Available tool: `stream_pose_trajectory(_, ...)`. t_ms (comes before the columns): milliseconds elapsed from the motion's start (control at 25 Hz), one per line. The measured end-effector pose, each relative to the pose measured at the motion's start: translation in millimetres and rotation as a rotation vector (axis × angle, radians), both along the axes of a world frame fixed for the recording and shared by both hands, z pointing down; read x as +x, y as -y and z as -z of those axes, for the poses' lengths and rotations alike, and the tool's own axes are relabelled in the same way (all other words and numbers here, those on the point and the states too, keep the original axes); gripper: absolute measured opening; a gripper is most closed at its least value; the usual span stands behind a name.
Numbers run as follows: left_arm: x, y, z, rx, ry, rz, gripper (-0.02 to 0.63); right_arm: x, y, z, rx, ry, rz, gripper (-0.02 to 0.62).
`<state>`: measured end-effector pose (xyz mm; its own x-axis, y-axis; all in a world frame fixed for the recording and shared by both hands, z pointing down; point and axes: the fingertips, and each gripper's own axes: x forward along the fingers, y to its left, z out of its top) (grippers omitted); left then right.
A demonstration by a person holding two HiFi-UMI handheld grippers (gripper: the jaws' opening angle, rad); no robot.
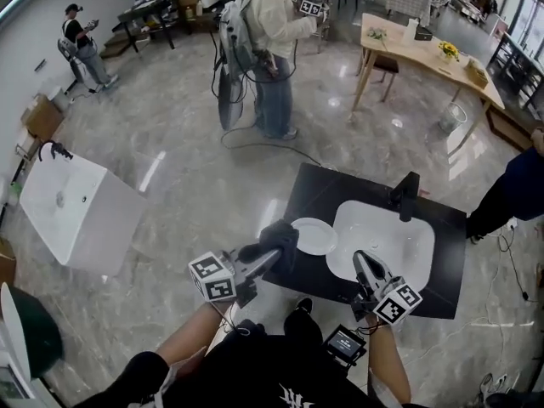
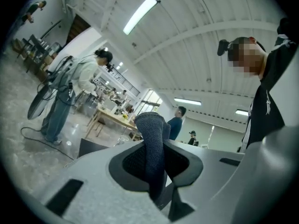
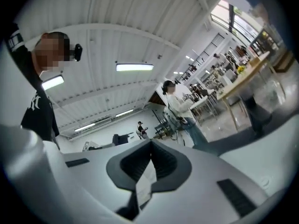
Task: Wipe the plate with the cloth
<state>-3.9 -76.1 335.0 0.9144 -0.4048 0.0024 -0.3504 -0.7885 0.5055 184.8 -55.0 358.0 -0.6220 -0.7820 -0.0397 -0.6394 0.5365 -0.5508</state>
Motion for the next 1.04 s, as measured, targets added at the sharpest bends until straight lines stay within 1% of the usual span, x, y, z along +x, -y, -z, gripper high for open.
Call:
stream_pose_trajectory(80, -3.8, -22.2, 15.4, 0.057, -0.005, -0.063, 0.058, -21.1, -26.0, 42.4, 0.095, -0.052, -0.013, 0.004)
stream_pose_trajectory(200, -13.4, -60.2, 38.5, 0.129, -0.021, -0.143, 0.058, -53.5, -66.6, 80.6, 0.173, -0.111, -0.034, 0.003)
stream_pose_trajectory(320, -33.3, -106.6, 58.4, 0.175, -0.051, -0.206, 0.060, -84.4, -111.9, 93.4, 0.194, -0.154, -0.055, 0.003)
stream_pose_trajectory(440, -64.9, -150.4, 65.9, 0.173, -0.083, -0.242, 0.060, -115.9, -153.7, 87.7, 0.164, -0.120, -0.056, 0.003)
stream_pose_trajectory(480, -76.5, -163.9, 65.7, 0.164, -0.091, -0.244, 0.060, -127.8, -167.6, 84.5, 0.150, -0.109, -0.050, 0.003)
stream_pose_trajectory(560, -99.6, -186.6, 66.1, 0.145, -0.113, -0.233, 0.058, -152.9, -194.4, 84.6, 0.138, -0.118, -0.036, 0.003)
stream_pose_trajectory(680, -123.2, -206.7, 71.8, 0.134, -0.151, -0.210, 0.060, -174.3, -221.8, 99.8, 0.169, -0.143, -0.028, 0.003)
stream_pose_trajectory(800, -125.8, -220.3, 80.3, 0.154, -0.159, -0.193, 0.060, -171.9, -238.0, 108.9, 0.196, -0.162, -0.025, 0.003)
stream_pose_trajectory(1040, -119.4, -278.8, 95.8, 0.209, -0.110, -0.191, 0.060, -161.5, -294.2, 125.4, 0.256, -0.154, 0.004, 0.003)
